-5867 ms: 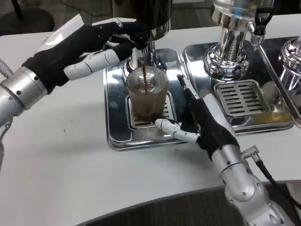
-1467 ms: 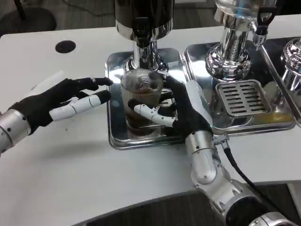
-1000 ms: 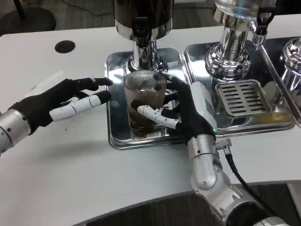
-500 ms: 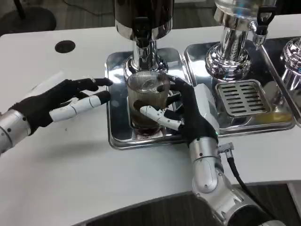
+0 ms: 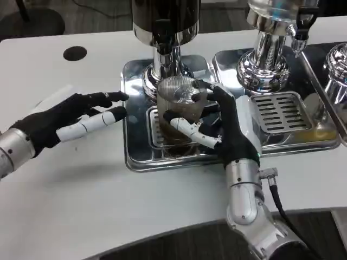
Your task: Grasp the cup under the faucet to collect the drink, then remove the cup.
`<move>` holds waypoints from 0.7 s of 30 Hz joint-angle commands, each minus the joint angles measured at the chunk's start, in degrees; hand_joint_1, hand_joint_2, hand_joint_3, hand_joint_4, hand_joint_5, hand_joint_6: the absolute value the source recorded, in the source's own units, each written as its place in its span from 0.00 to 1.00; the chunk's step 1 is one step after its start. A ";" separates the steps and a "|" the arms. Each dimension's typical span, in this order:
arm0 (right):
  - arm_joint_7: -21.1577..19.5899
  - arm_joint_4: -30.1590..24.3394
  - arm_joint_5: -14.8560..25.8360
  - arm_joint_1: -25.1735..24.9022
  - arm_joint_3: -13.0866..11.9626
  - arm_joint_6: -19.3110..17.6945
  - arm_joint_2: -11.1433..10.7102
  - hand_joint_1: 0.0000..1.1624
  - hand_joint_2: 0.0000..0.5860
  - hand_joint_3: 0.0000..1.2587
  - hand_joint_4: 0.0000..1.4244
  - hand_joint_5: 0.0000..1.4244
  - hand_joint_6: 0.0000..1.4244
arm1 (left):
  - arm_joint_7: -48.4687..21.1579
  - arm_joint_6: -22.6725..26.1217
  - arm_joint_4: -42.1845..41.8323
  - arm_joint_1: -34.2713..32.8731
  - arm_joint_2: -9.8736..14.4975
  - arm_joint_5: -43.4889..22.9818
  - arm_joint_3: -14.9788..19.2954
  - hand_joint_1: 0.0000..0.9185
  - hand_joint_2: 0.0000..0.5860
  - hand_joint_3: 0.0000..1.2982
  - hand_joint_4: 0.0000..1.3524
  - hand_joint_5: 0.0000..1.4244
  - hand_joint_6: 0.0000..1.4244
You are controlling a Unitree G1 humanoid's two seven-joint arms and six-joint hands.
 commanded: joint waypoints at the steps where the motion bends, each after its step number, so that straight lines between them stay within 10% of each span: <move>1: -2.90 -6.05 -1.19 2.26 -0.38 -1.33 -1.48 0.58 0.33 0.35 0.36 0.51 0.76 | -0.31 -0.62 0.88 -0.78 -0.08 0.34 -0.51 0.00 0.21 0.15 0.09 0.08 0.15; 21: -1.45 -18.49 -1.64 10.19 -1.70 1.42 -3.06 0.59 0.35 0.37 0.37 0.52 0.78 | -0.61 -2.47 2.00 -1.65 -1.55 0.24 -0.95 0.00 0.21 0.14 0.08 0.08 0.15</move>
